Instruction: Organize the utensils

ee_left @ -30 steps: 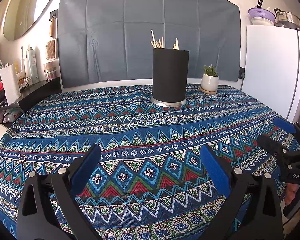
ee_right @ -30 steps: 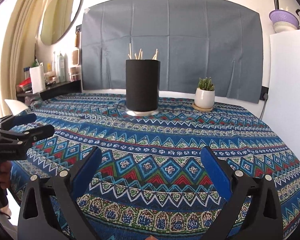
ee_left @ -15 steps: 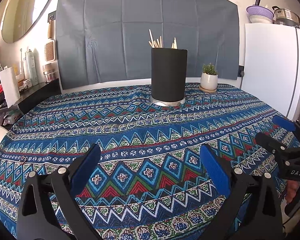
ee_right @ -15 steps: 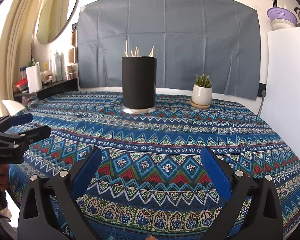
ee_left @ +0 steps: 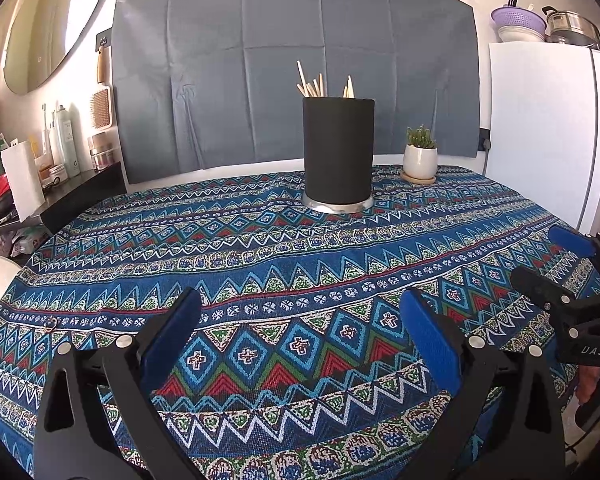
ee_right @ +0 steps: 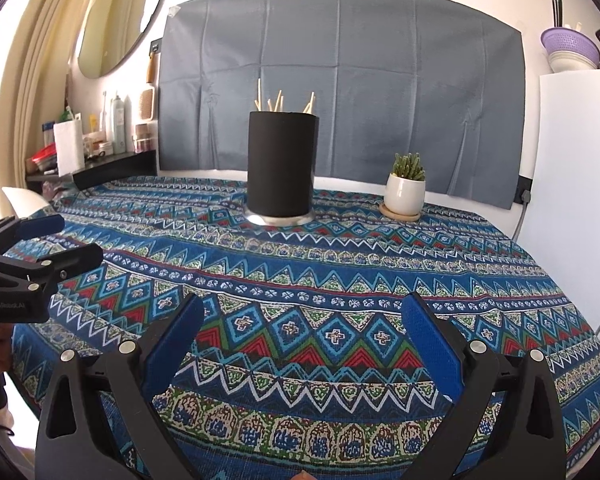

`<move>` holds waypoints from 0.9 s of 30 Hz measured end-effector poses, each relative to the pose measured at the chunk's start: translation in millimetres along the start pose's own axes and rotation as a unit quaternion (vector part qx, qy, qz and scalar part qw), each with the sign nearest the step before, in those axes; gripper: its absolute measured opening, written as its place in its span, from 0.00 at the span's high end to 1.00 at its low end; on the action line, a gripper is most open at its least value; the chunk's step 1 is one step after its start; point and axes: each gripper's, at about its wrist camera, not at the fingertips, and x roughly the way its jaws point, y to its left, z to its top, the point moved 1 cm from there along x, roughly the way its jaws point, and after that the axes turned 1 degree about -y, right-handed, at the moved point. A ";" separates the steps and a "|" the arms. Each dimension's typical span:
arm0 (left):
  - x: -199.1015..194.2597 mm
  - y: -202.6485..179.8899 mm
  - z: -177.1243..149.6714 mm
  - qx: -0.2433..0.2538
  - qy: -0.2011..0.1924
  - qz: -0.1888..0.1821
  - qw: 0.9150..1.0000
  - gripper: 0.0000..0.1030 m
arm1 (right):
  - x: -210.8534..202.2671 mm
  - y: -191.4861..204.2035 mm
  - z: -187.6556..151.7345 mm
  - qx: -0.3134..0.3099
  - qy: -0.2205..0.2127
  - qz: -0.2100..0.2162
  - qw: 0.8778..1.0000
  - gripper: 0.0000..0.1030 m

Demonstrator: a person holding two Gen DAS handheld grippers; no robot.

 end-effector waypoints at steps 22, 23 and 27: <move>-1.6 -0.4 0.1 0.002 -0.001 -0.003 1.000 0.06 | -0.4 3.1 0.0 -0.008 -0.001 -0.003 1.000 0.08; -1.6 -0.3 0.1 0.002 -0.001 -0.003 1.000 0.06 | -0.4 3.1 0.0 -0.007 0.000 -0.003 1.000 0.08; -1.8 -0.3 0.3 0.003 -0.001 -0.003 1.000 0.06 | -0.9 2.8 0.3 -0.007 -0.001 -0.003 1.000 0.08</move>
